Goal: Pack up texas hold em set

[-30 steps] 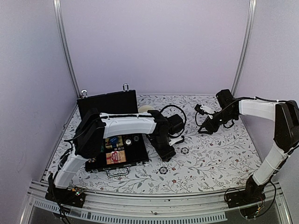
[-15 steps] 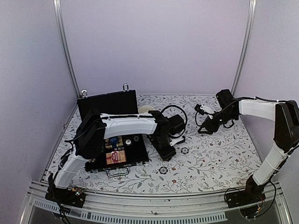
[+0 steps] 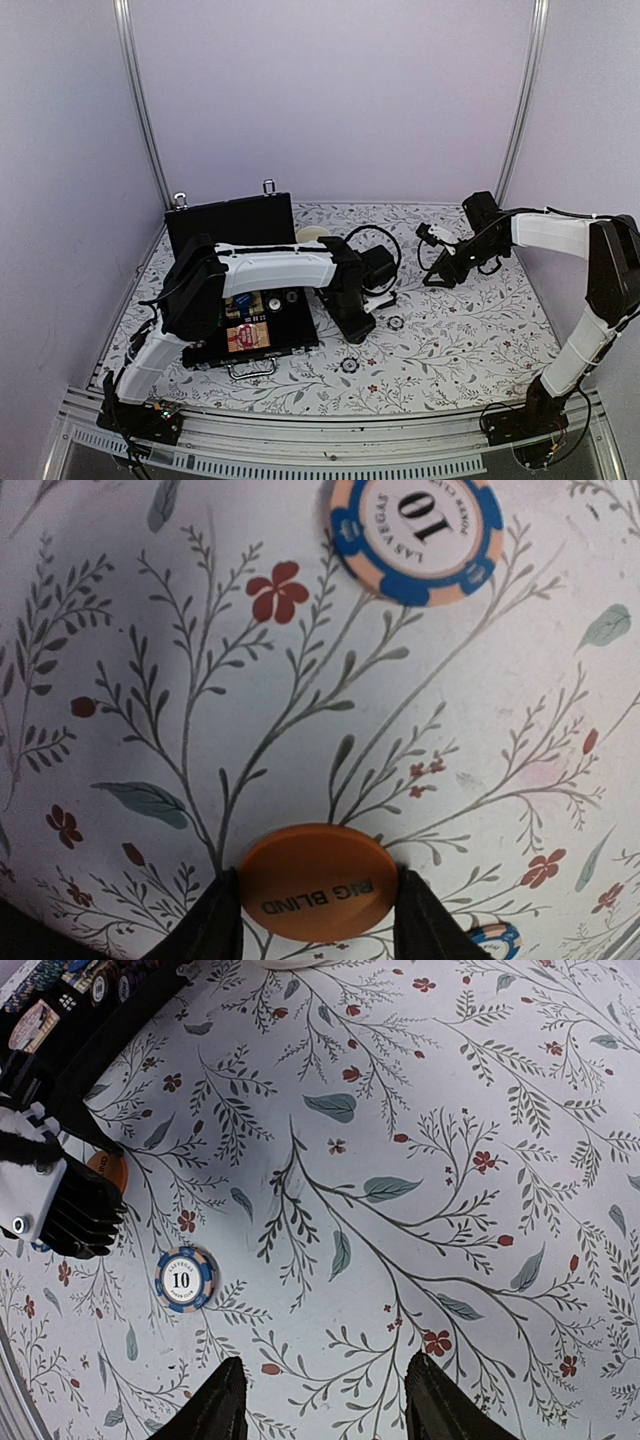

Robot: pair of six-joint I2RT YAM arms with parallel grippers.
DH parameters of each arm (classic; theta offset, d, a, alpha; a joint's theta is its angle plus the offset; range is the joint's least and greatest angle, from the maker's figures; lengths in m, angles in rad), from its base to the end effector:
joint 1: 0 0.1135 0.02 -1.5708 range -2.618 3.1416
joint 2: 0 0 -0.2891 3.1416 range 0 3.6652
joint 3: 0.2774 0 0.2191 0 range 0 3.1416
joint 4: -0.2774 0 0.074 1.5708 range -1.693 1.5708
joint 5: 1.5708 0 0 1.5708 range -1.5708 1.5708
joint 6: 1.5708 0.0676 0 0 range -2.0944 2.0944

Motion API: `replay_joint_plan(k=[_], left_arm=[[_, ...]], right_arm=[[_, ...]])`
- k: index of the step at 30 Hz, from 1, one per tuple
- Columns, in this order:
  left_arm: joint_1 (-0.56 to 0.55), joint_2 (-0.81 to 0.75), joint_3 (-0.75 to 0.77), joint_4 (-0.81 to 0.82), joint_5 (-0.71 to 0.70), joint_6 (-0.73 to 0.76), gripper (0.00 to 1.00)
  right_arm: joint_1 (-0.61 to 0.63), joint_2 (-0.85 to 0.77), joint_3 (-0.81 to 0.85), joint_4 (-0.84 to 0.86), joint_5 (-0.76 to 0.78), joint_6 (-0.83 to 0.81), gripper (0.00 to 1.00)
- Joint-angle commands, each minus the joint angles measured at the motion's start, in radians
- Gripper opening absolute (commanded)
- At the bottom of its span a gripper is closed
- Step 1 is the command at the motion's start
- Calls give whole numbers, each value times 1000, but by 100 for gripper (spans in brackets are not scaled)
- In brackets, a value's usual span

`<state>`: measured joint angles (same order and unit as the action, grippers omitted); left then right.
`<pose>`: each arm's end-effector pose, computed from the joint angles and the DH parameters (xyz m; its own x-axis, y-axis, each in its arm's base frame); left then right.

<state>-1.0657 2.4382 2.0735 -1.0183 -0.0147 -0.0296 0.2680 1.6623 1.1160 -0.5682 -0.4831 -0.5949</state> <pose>0.2356 -0.4241 0.1423 -0.5010 0.8450 -0.1870 0.8593 0.5115 0.0089 0.2970 0.1141 0.2230 -0.4749 -0.6451 -0.5986 -0.8428 0.5291 0.0984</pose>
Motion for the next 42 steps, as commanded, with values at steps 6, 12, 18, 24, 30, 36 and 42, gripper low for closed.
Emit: replay_joint_plan(k=[6,12,18,24,30,36,42], left_arm=[[23,-143,-21,0,-33,-41,44],[66,-275,-155,-4,-96,-67,44],[166,-454,-461,17,-142,-121,45],[229,-626,-696,54,-125,-164,45],[273,-671,-806,69,-120,-174,45],[288,-676,-852,67,-107,-176,47],[295,-666,-860,64,-105,-178,50]], right_arm=[[-1,19,8,-20,-30,-8,48],[0,22,10,-24,-34,-8,48],[0,25,11,-27,-38,-8,48],[1,30,17,-31,-51,-1,48],[4,43,22,-38,-59,0,48],[7,45,24,-40,-60,4,48],[11,48,25,-42,-63,6,48]])
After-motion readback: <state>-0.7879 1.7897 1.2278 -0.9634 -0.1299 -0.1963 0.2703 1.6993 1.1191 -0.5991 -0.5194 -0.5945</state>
